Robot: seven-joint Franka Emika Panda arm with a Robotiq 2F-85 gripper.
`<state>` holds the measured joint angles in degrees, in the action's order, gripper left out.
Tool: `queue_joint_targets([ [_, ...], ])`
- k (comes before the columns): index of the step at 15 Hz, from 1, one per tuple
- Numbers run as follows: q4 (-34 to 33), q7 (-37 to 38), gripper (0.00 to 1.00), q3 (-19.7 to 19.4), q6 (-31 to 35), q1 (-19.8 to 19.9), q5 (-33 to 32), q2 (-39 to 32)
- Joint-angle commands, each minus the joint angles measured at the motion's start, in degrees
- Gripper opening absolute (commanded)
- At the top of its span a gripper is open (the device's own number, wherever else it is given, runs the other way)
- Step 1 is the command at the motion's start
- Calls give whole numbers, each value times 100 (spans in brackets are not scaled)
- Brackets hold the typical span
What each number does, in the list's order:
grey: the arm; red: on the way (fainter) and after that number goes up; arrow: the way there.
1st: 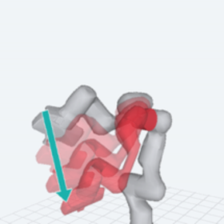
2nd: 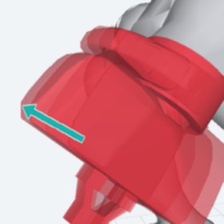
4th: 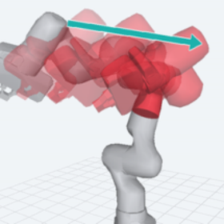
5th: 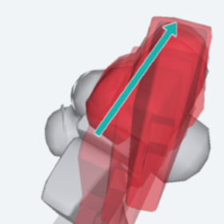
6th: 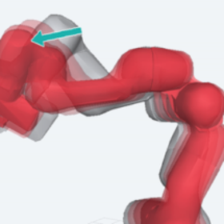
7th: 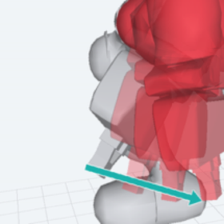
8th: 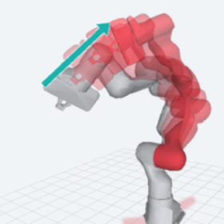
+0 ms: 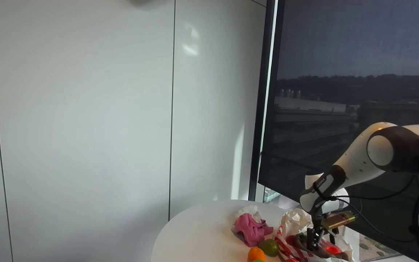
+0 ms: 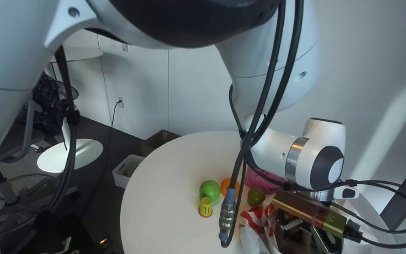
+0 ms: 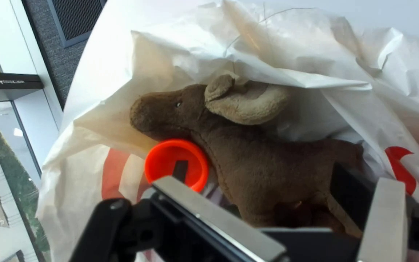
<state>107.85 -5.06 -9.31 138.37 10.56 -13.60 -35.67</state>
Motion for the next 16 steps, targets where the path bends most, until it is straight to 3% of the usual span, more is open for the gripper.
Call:
queue_joint_targets([
  [1,-346,-313,100,63,290,117,67,-352],
  [13,-1284,-990,100,355,126,547,501,-1225],
  [14,-1331,-1054,75,377,71,588,540,-1239],
  [16,-1406,-1155,66,421,30,662,608,-1238],
])
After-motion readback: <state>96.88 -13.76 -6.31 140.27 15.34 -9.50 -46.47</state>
